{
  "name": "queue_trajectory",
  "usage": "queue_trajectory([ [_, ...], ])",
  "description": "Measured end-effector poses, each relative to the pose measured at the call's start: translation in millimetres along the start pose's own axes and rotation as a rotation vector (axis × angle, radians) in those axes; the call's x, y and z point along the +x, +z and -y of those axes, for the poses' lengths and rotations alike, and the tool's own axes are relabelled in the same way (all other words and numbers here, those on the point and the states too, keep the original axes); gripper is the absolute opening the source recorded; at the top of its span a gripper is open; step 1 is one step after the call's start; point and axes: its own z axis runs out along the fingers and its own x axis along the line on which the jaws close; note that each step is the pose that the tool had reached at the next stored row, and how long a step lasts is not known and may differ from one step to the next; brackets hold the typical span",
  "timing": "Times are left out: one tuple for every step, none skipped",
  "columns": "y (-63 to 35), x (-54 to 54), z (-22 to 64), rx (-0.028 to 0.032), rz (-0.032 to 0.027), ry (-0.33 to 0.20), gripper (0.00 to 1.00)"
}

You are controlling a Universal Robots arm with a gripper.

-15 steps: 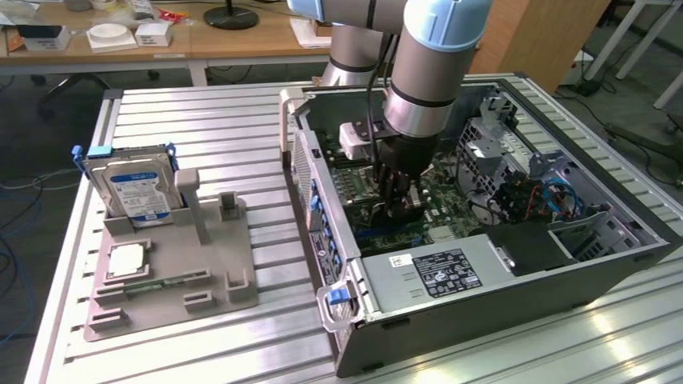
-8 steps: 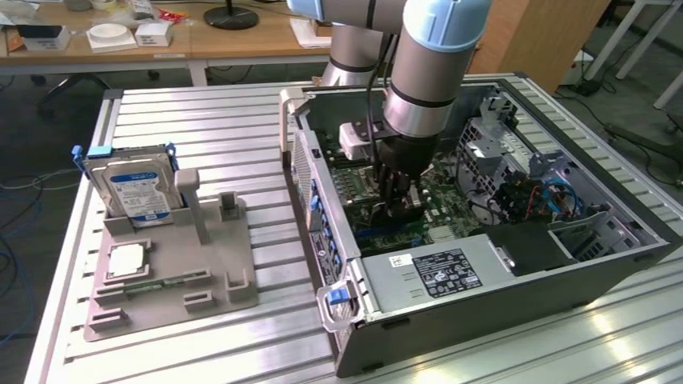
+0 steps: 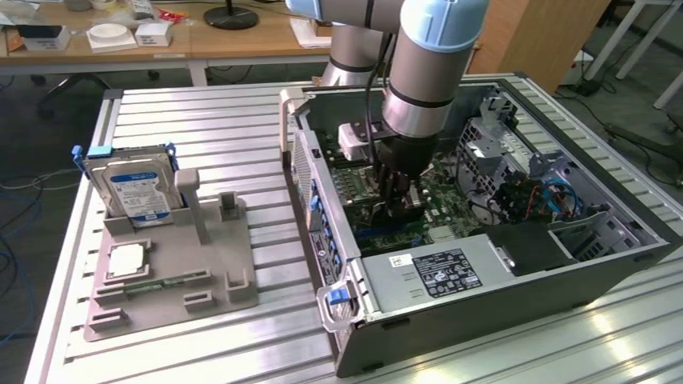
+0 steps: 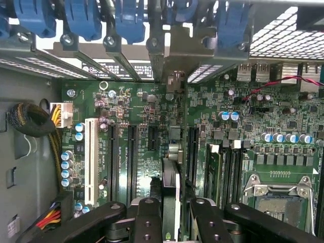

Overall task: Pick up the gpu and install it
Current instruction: 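Insert the gpu into the slot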

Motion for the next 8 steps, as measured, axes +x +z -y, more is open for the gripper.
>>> queue_trajectory([
  [0.1, 0.0, -0.6, 0.0, 0.0001, 0.0, 0.27],
  [0.3, 0.0, -1.0, -0.0002, 0.0001, 0.0, 0.27],
  [0.4, 0.0, -1.1, -0.0002, 0.0, 0.0, 0.27],
  [0.5, 0.0, -1.3, -0.0002, -0.0001, 0.0, 0.27],
  [0.7, 0.1, -1.3, -0.0002, -0.0001, 0.0, 0.27],
  [1.1, 0.0, -1.4, -0.0002, 0.0, 0.0, 0.27],
  [1.4, 0.0, -1.4, -0.0004, -0.0002, 0.0, 0.27],
  [1.8, 0.0, -1.4, -0.0005, -0.0004, 0.0, 0.27],
])
